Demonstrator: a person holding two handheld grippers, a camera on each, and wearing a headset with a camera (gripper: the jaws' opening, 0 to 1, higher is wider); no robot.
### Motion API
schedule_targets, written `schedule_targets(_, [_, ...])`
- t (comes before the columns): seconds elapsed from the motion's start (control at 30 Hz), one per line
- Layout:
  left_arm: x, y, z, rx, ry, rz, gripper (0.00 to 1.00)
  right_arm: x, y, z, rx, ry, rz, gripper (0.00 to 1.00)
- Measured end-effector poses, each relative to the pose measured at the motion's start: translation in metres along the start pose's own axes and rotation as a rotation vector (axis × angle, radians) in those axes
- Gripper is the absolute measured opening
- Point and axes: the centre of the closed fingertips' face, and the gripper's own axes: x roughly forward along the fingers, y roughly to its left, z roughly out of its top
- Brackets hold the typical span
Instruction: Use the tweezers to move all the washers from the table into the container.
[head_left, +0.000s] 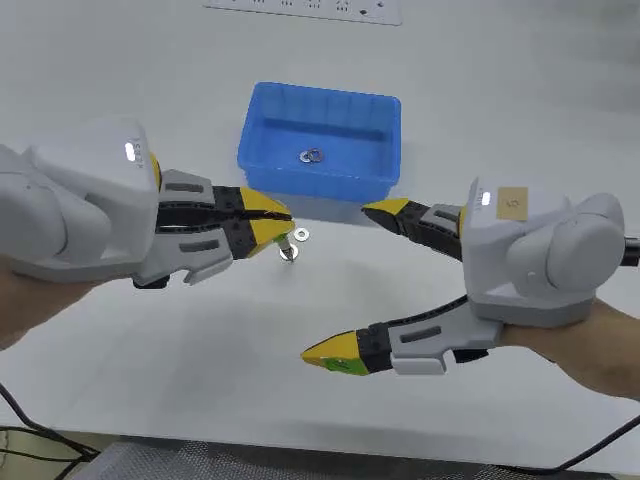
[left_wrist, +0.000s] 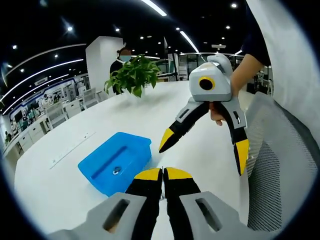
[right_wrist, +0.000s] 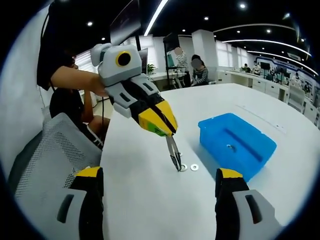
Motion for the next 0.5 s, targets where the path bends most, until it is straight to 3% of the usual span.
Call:
schedule_targets(0.2, [0.003, -0.001, 0.001, 0.006, 0.005, -0.009, 0.05, 0.017, -0.008, -0.003, -0.019, 0.071, 0.035, 0.76])
schedule_targets(0.3, [0.004, 0.000, 0.001, 0.003, 0.005, -0.005, 0.05, 0.022, -0.013, 0.001, -0.017, 0.066, 0.058, 0.60])
schedule_targets(0.5, [0.007, 0.001, 0.002, -0.017, -0.006, -0.022, 0.05, 0.033, -0.018, 0.004, -0.035, 0.065, 0.086, 0.52])
